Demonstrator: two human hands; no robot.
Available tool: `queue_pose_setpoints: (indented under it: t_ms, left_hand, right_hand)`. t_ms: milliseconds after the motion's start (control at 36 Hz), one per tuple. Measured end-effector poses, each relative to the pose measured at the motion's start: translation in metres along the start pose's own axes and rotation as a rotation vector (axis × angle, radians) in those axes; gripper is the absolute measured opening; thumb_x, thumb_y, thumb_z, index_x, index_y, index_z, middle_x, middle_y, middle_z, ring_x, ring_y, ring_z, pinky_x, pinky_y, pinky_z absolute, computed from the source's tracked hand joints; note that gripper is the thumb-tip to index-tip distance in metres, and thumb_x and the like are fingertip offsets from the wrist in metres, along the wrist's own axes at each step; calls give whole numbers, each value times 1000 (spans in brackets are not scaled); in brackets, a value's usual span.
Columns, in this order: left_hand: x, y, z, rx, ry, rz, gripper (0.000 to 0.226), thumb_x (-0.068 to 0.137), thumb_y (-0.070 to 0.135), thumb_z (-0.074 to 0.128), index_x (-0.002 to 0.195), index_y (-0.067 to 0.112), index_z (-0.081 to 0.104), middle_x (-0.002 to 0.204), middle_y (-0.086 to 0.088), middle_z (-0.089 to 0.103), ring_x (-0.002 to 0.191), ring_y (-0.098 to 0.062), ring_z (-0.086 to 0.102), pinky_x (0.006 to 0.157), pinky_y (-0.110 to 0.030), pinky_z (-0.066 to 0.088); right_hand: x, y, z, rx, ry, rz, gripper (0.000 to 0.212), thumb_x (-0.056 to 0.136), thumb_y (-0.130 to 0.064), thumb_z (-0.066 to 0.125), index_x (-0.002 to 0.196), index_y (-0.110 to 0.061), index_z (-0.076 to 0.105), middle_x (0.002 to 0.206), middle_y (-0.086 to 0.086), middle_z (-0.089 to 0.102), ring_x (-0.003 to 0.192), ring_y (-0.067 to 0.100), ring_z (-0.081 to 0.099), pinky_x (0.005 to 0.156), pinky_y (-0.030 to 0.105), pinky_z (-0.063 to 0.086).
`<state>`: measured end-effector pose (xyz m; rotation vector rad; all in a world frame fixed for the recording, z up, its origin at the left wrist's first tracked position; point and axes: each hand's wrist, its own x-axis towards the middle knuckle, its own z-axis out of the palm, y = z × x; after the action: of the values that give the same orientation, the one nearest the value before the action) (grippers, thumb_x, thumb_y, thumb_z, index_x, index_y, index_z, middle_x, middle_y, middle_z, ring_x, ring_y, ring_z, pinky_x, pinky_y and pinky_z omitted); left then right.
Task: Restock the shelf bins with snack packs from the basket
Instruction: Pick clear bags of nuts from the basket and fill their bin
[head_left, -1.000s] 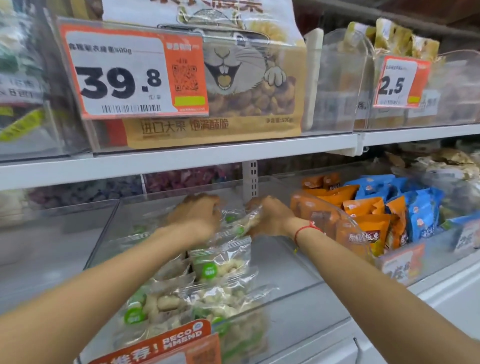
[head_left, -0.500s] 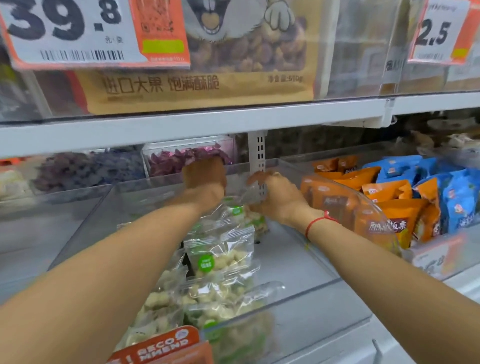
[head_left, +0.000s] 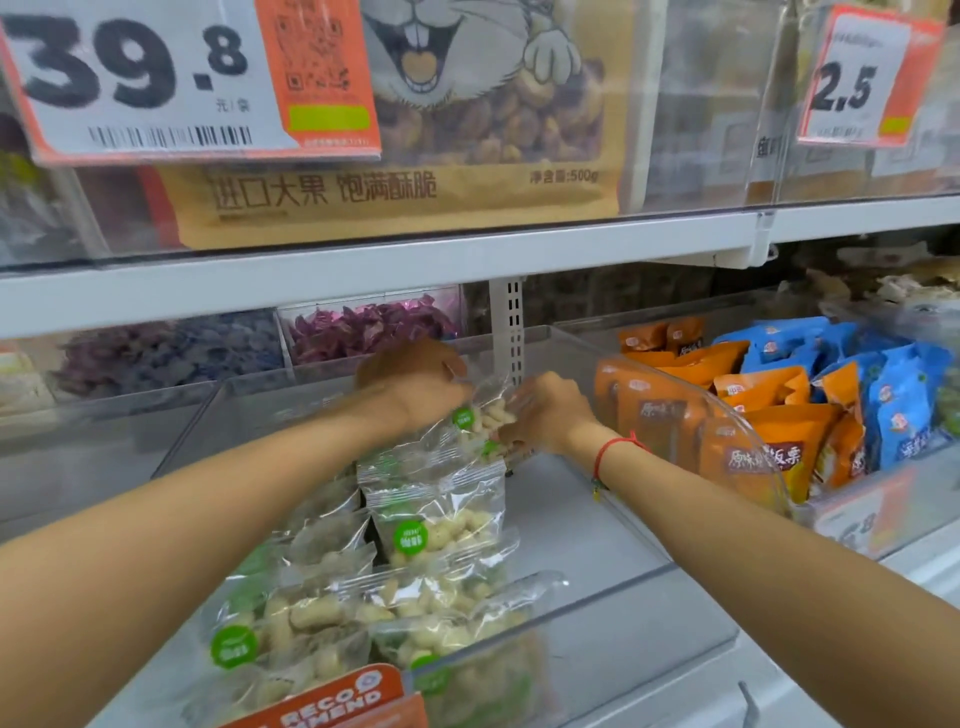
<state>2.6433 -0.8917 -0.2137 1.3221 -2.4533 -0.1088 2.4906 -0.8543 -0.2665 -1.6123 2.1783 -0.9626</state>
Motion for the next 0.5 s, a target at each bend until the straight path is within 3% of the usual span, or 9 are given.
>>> queue_pose_setpoints:
  t_ms: [83, 278, 333, 389, 417, 500]
  left_hand:
    - [-2, 2, 8, 45, -25, 3, 27, 84, 33, 66, 111, 29, 62, 117, 6, 60, 106, -18, 58, 94, -34, 49]
    - [2, 5, 16, 6, 42, -76, 15, 86, 17, 65, 95, 28, 70, 113, 6, 65, 103, -18, 61, 92, -31, 51]
    - [1, 6, 17, 4, 61, -61, 15, 86, 15, 64, 87, 29, 70, 110, 8, 67, 101, -16, 62, 91, -30, 52]
    - [1, 4, 20, 1, 91, -50, 16, 88, 16, 63, 82, 29, 70, 107, 10, 68, 100, -15, 62, 90, -29, 52]
    - [1, 4, 21, 1, 102, -48, 15, 88, 16, 63, 84, 29, 70, 107, 11, 67, 100, -15, 62, 89, -28, 51]
    - [0, 4, 22, -1, 124, -52, 14, 89, 17, 63, 88, 29, 71, 109, 13, 67, 102, -14, 61, 89, -28, 51]
  right_hand:
    - [1, 1, 2, 43, -7, 8, 40, 72, -23, 82, 106, -11, 65, 111, 8, 66, 99, 27, 65, 91, 36, 53]
    - [-1, 1, 4, 80, -3, 71, 27, 80, -18, 75, 102, -11, 61, 106, 12, 67, 99, 27, 65, 88, 33, 53]
    - [0, 3, 3, 64, -80, 101, 18, 81, -16, 73, 93, -11, 61, 101, 9, 69, 90, 21, 66, 79, 23, 54]
    - [-2, 2, 1, 39, -170, 124, 17, 81, -14, 74, 75, -15, 57, 84, 0, 68, 71, 9, 64, 58, 9, 49]
    - [-2, 2, 1, 19, -185, 121, 20, 80, -14, 74, 71, -16, 56, 83, 0, 69, 71, 8, 65, 59, 10, 51]
    - [2, 4, 5, -23, -151, 91, 18, 75, -12, 78, 74, -12, 59, 95, 10, 73, 91, 22, 69, 86, 32, 56]
